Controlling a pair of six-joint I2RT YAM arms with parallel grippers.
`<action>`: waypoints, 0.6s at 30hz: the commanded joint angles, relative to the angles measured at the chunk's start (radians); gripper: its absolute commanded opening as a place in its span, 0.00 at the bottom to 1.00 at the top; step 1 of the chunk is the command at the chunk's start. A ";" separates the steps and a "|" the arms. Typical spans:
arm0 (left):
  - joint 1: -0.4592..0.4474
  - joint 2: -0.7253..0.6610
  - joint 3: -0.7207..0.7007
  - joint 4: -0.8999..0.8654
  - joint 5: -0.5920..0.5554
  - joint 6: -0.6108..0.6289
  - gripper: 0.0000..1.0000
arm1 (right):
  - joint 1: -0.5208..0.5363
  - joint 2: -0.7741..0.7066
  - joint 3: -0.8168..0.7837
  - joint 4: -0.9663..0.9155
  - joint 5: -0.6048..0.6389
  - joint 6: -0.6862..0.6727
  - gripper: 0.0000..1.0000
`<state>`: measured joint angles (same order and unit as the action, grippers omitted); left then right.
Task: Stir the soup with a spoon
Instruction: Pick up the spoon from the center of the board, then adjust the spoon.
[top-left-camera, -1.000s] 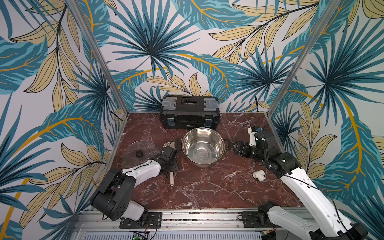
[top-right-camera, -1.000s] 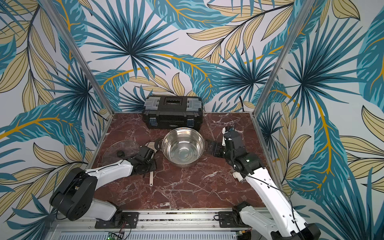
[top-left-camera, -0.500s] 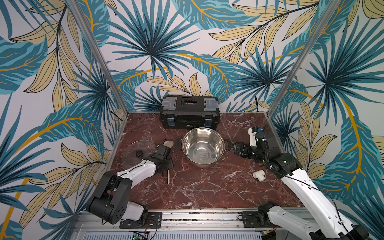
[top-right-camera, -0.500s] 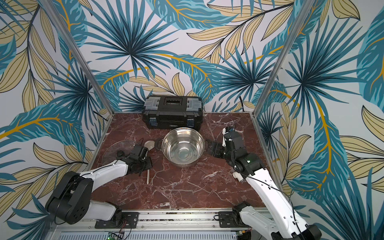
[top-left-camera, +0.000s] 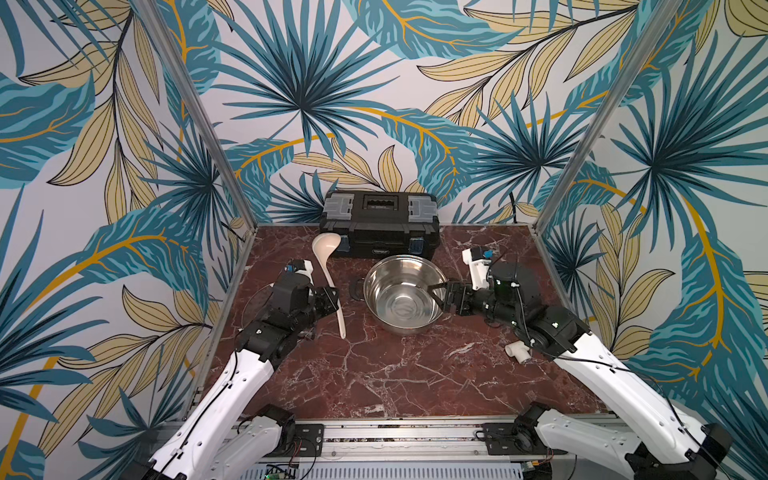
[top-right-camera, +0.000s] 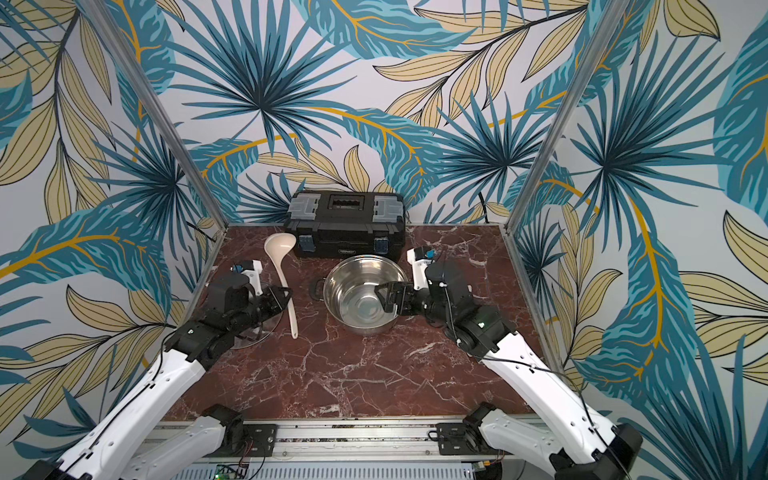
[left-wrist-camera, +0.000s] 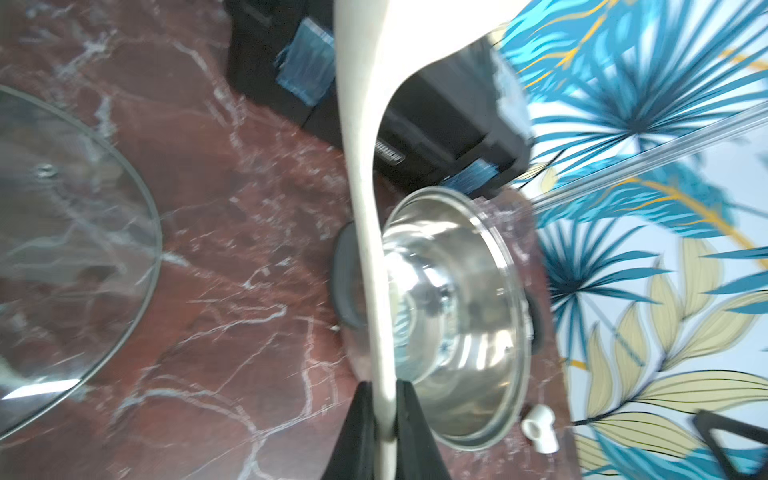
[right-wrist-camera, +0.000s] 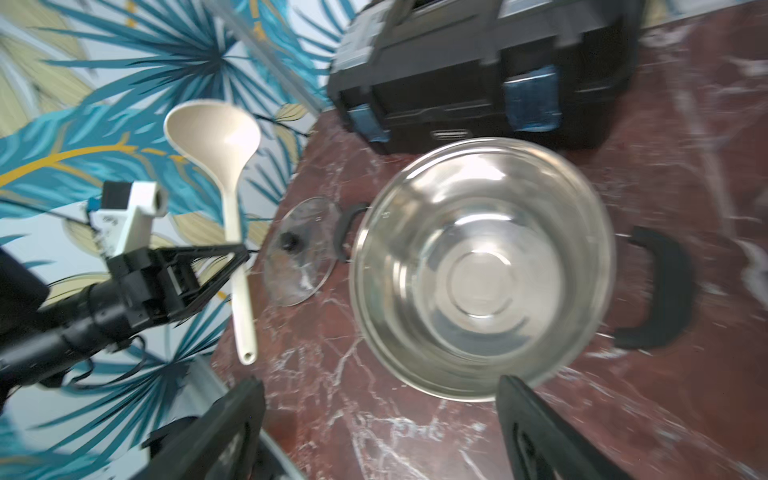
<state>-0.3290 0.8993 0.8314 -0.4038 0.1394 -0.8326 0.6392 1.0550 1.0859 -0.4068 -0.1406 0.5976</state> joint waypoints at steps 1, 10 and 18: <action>0.007 -0.018 0.011 0.171 0.090 -0.209 0.00 | 0.086 0.060 0.011 0.256 -0.088 0.050 0.93; 0.007 -0.047 -0.104 0.540 0.051 -0.642 0.00 | 0.193 0.226 0.031 0.547 -0.164 0.181 0.89; 0.008 -0.034 -0.113 0.601 0.050 -0.767 0.00 | 0.205 0.306 0.100 0.557 -0.202 0.234 0.80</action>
<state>-0.3264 0.8680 0.7414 0.0933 0.1978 -1.5200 0.8398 1.3453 1.1549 0.1108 -0.3172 0.7937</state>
